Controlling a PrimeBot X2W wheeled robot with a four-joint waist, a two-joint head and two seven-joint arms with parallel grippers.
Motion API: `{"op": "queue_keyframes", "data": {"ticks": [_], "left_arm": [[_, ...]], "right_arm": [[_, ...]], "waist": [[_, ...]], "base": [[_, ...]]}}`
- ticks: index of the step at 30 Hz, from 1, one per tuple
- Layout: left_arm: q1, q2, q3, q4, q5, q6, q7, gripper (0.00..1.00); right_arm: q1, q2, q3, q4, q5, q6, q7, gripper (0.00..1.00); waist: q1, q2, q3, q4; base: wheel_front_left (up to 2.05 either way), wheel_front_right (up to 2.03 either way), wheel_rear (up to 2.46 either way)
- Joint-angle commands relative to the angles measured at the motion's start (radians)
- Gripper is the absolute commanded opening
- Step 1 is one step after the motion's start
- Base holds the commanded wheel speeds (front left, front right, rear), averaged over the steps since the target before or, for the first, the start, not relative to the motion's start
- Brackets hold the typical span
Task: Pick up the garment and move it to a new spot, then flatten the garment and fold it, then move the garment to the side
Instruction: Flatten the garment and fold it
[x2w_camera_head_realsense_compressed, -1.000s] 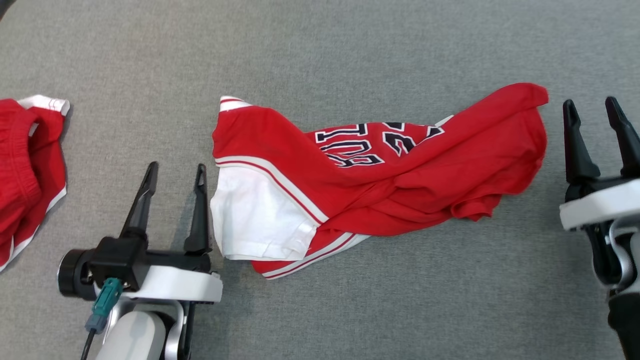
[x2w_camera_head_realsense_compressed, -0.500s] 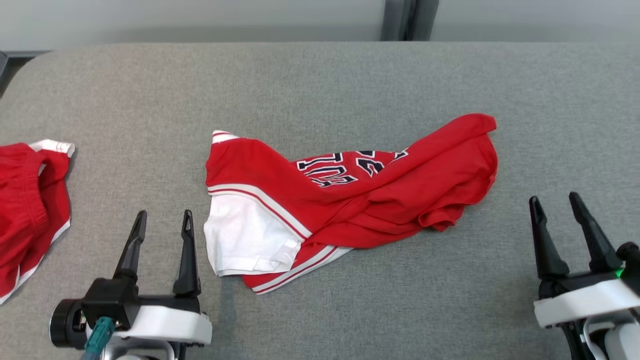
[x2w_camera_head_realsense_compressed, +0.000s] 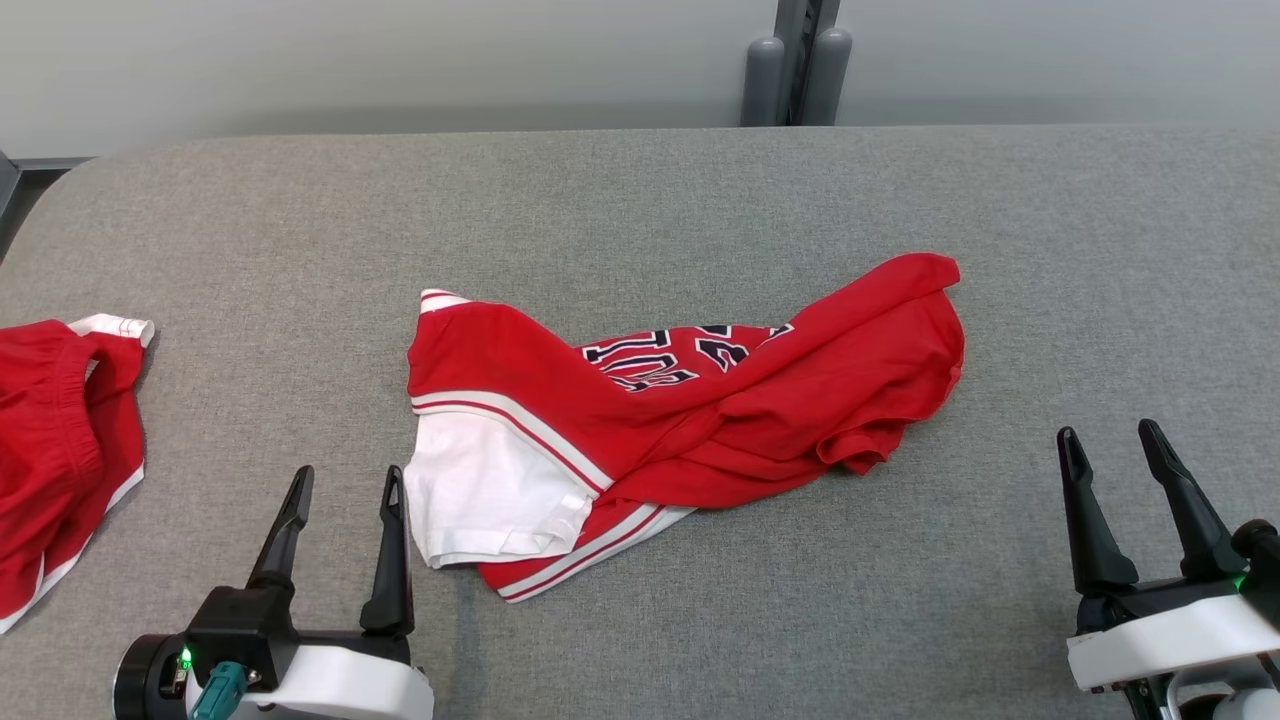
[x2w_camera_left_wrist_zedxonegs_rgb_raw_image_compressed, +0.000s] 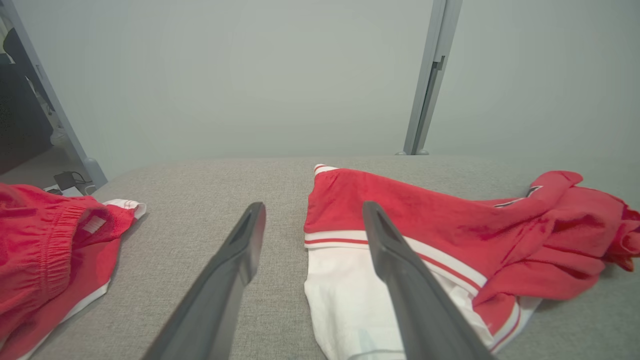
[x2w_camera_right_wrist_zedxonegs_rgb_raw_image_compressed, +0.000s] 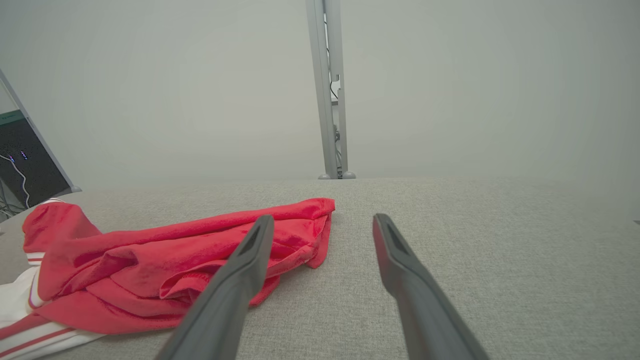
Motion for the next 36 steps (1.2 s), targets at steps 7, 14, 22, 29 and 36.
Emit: {"op": "queue_keyframes", "data": {"ticks": [7,14,22,29,36], "left_arm": [[-0.029,0.008,-0.007,-0.005,-0.004,0.000,0.014,1.00],[-0.085,0.000,-0.006,0.075,-0.065,-0.038,0.079,1.00],[-0.106,-0.024,0.001,0.247,-0.133,-0.079,0.094,1.00],[-0.114,-0.044,-0.010,0.338,-0.176,-0.112,0.103,1.00],[-0.139,-0.048,-0.042,0.386,-0.178,-0.151,0.109,0.00]], "right_arm": [[0.012,0.008,-0.002,-0.022,-0.002,0.000,0.009,1.00],[-0.017,0.004,0.013,-0.028,0.007,0.000,0.009,1.00],[-0.031,0.002,0.029,-0.019,0.021,0.000,-0.001,1.00],[-0.039,0.000,0.027,-0.012,0.030,0.000,-0.007,1.00],[-0.053,-0.003,0.035,-0.005,0.037,0.000,-0.010,1.00]], "waist": [[0.0000,0.0000,0.007,0.002],[0.0000,0.0000,0.040,-0.006],[0.0000,0.0000,0.067,-0.025],[0.0000,0.0000,0.084,-0.024],[0.0000,0.0000,0.093,-0.020]], "base": [[0.00,0.00,0.00],[0.00,0.00,0.00],[0.00,0.00,0.00],[0.00,0.00,0.00],[0.00,0.00,0.00]]}}
